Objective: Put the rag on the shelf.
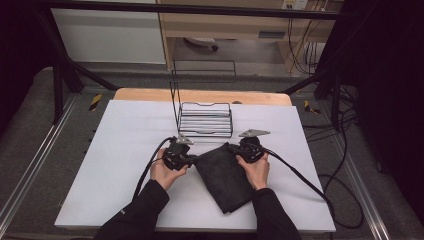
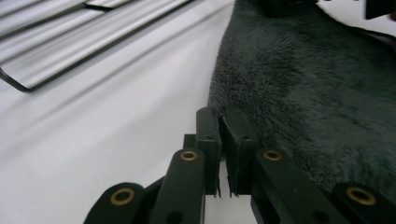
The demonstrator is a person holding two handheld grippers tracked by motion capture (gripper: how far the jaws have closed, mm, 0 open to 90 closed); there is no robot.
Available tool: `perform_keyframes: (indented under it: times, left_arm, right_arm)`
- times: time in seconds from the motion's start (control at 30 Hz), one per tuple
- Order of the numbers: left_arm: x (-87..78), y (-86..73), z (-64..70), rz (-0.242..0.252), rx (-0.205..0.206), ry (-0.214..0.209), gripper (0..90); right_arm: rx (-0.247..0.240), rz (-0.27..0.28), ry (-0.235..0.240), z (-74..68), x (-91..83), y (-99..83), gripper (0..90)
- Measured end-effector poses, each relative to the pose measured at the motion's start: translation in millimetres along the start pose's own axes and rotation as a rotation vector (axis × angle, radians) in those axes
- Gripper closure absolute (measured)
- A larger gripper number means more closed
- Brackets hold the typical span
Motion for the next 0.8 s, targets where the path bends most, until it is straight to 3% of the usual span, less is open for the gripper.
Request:
perform_keyframes:
  times: [0.1,0.2,0.3,0.4,0.43,0.5,0.6,0.7,0.73,0.77,0.8]
  left_arm:
    - [12.1,0.6,-3.3,0.002,-0.015,0.023,83.9]
    - [13.8,-4.3,-0.2,0.014,0.002,0.061,78.6]
    - [-3.4,-9.5,3.2,0.043,-0.011,0.077,58.3]
    - [-14.8,-12.5,7.0,0.049,0.0,0.074,45.7]
    - [-24.7,-16.8,14.7,0.054,0.003,0.052,42.5]
    - [-28.8,-19.4,19.5,0.055,0.015,0.043,38.9]
    - [-36.3,-27.7,38.8,0.061,0.043,0.015,33.7]
    - [-39.2,-34.1,61.9,0.06,0.079,-0.02,33.9]
    - [-38.5,-38.1,78.6,0.051,0.106,-0.049,35.1]
    - [-37.8,-39.7,87.1,0.046,0.122,-0.063,36.8]
    - [-37.8,-39.7,87.1,0.046,0.122,-0.063,38.9]
  right_arm:
    - [-0.005,-0.006,-0.041,6.0,4.7,0.6,83.0]
    - [-0.016,-0.027,-0.053,8.1,9.5,-3.6,81.8]
    - [-0.04,-0.014,-0.056,6.2,5.2,-1.4,72.5]
    - [-0.055,0.029,-0.037,1.0,-9.1,4.9,59.5]
    - [-0.065,0.043,-0.032,-1.3,-15.2,6.7,55.1]
    - [-0.07,0.065,-0.02,-6.1,-26.4,7.7,46.8]
    - [-0.078,0.074,-0.017,-12.3,-41.0,4.2,37.0]
    - [-0.087,0.079,-0.018,-16.4,-52.7,-3.3,29.5]
    - [-0.081,0.079,-0.014,-17.6,-56.3,-6.7,27.8]
    - [-0.081,0.077,-0.013,-17.8,-59.8,-10.1,25.9]
    - [-0.074,0.073,-0.012,-17.8,-63.2,-13.5,24.2]
Point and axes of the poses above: each handheld gripper's, and its own axes: x roughly forward along the jaws, y roughly out of its top, z roughly to its right, the point moved 5 cm from there along x, roughly forward along the jaws, and after that the axes turned 11 degrees about y, right-handed, at the moved point
